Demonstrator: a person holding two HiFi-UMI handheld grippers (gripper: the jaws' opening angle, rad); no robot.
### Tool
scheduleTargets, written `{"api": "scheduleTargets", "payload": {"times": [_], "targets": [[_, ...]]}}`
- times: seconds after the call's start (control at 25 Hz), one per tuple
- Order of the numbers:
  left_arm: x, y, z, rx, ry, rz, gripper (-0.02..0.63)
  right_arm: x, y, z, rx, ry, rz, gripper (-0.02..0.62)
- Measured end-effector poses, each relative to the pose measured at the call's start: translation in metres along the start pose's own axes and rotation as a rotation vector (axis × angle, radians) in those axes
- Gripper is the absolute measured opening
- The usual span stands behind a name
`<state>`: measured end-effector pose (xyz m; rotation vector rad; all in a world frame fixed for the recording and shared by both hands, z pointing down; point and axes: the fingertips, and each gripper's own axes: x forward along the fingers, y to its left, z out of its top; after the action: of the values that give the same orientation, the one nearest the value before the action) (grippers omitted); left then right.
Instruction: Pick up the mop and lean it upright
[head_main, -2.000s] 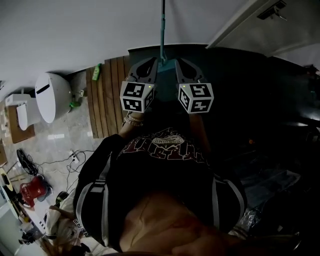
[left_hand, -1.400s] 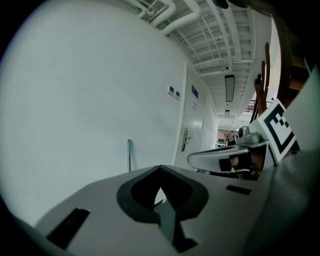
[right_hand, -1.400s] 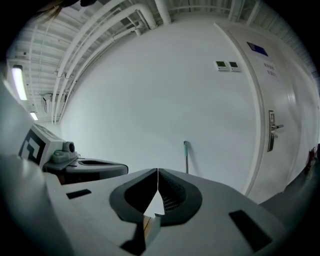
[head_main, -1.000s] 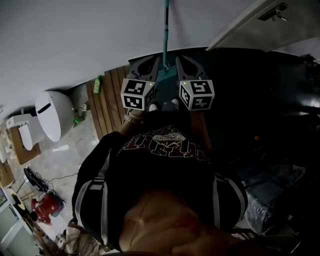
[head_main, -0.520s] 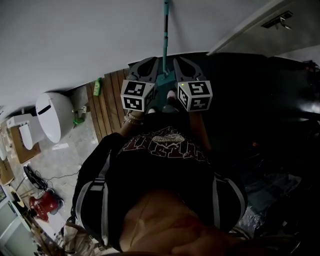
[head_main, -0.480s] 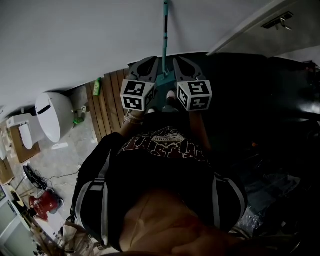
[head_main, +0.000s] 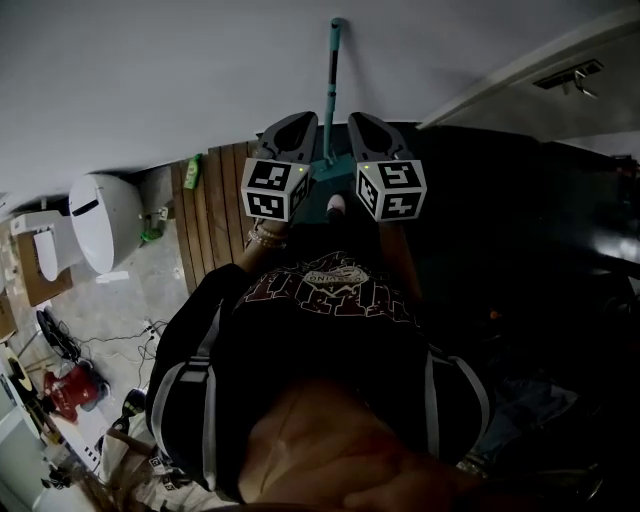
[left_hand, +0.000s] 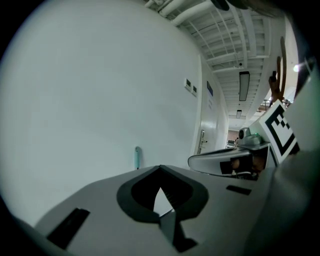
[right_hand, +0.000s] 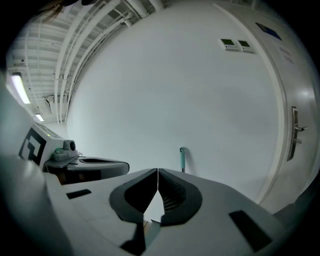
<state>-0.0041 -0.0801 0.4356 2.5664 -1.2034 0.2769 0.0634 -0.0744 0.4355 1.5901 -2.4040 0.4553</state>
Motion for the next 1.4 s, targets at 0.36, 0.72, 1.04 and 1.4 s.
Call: {"api": "scheduleTargets", "payload": {"times": [0.36, 0.72, 1.04, 1.4], "targets": [[0.033, 0.009, 0.007, -0.042, -0.017, 0.115, 0.040, 0.031, -0.032, 0.011, -0.045, 0.019, 0.098, 0.018], [0.042, 0.021, 0.005, -0.055, -0.020, 0.196, 0.040, 0.051, -0.046, 0.011, -0.066, 0.036, 0.159, 0.020], [0.052, 0.037, 0.013, -0.046, -0.017, 0.167, 0.040, 0.071, -0.049, 0.017, -0.060, 0.036, 0.125, 0.020], [0.082, 0.060, 0.024, -0.028, -0.003, 0.092, 0.040, 0.106, -0.060, 0.024, -0.051, 0.052, 0.062, 0.019]]}}
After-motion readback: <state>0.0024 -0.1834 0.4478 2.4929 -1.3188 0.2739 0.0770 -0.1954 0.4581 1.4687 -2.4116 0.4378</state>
